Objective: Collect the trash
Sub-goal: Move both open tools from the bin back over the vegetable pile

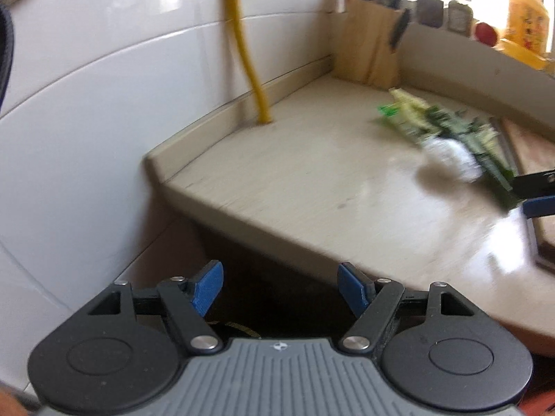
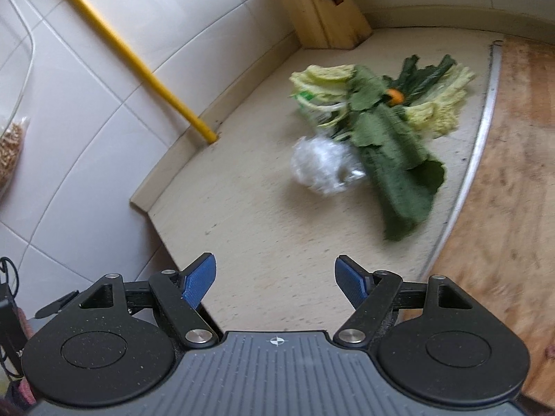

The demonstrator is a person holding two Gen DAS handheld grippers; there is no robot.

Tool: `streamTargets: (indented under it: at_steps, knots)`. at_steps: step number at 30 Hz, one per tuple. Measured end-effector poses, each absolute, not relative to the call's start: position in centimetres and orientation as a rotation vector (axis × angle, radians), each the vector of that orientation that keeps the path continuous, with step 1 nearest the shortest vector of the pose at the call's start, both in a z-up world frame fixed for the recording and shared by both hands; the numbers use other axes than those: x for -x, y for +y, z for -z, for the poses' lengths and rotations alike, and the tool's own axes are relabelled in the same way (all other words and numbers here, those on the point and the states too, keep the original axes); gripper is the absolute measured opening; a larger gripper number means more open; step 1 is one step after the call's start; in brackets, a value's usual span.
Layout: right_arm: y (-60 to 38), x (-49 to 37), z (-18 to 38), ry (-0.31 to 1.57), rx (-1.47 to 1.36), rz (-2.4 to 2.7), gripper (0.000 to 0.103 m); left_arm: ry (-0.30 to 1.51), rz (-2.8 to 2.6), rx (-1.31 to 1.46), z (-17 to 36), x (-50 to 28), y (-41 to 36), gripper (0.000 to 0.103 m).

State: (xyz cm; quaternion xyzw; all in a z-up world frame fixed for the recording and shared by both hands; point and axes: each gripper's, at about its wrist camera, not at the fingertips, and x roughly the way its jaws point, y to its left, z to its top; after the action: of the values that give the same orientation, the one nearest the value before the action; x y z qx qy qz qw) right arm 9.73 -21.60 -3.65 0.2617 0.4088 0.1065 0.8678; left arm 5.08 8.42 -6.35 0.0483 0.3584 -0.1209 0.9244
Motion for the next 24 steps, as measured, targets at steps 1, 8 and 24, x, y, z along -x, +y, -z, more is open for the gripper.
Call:
streamTargets:
  at_steps: [1, 8, 24]
  knots:
    - [-22.0, -9.7, 3.6, 0.853, -0.55, -0.219, 0.082, 0.731, 0.259, -0.098, 6.1, -5.1, 7.9, 0.071]
    - [-25.0, -9.4, 3.5, 0.819, -0.569, -0.185, 0.082, 0.707, 0.346, -0.032, 4.3, -5.7, 4.4, 0.071]
    - [-33.2, -7.9, 3.8, 0.758, -0.637, -0.071, 0.085, 0.69, 0.494, -0.04, 2.9, -9.6, -6.3, 0.073]
